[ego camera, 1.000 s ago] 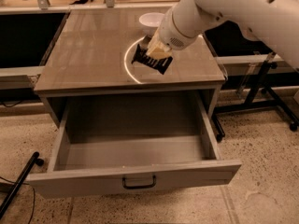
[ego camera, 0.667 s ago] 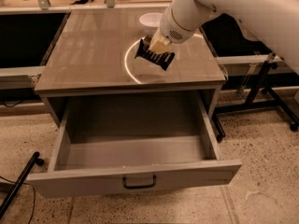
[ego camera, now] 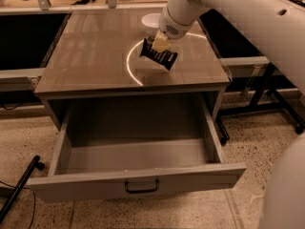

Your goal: Pick rxbar chocolate from top drawer and place on counter

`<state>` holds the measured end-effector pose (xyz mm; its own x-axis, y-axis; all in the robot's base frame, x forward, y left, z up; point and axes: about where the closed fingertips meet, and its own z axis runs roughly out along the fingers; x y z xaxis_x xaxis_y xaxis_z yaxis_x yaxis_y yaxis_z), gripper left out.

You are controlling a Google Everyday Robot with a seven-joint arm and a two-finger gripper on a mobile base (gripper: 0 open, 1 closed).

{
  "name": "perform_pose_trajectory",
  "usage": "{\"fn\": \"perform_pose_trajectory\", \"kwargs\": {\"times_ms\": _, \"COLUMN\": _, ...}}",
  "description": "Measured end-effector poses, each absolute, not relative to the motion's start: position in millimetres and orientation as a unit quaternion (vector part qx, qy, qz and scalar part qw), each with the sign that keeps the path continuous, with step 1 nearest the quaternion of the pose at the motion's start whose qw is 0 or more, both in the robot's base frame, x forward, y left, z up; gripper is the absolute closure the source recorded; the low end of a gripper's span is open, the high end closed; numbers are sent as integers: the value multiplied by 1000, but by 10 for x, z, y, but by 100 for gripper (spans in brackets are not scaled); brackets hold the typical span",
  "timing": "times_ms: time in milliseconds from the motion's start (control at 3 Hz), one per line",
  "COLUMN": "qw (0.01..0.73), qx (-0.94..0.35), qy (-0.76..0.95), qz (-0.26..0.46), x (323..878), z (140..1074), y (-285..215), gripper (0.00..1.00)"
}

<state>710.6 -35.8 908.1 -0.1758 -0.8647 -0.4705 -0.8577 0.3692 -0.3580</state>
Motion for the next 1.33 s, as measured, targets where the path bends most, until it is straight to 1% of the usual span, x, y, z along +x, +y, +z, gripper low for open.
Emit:
{"fn": "perform_pose_trajectory", "kwargs": {"times_ms": 667, "qw": 285, "qx": -550, "qy": 785, "qz": -2, "x": 7323, "z": 8898, "y": -343, "gripper": 11}}
{"fn": "perform_pose_trajectory", "kwargs": {"times_ms": 1000, "qw": 283, "qx": -550, "qy": 786, "qz": -1, "x": 7331, "z": 8879, "y": -357, "gripper": 0}}
{"fn": "perform_pose_trajectory", "kwargs": {"times_ms": 1333, "qw": 284, "qx": -545, "qy": 789, "qz": -7, "x": 7274, "z": 8900, "y": -508, "gripper": 0}}
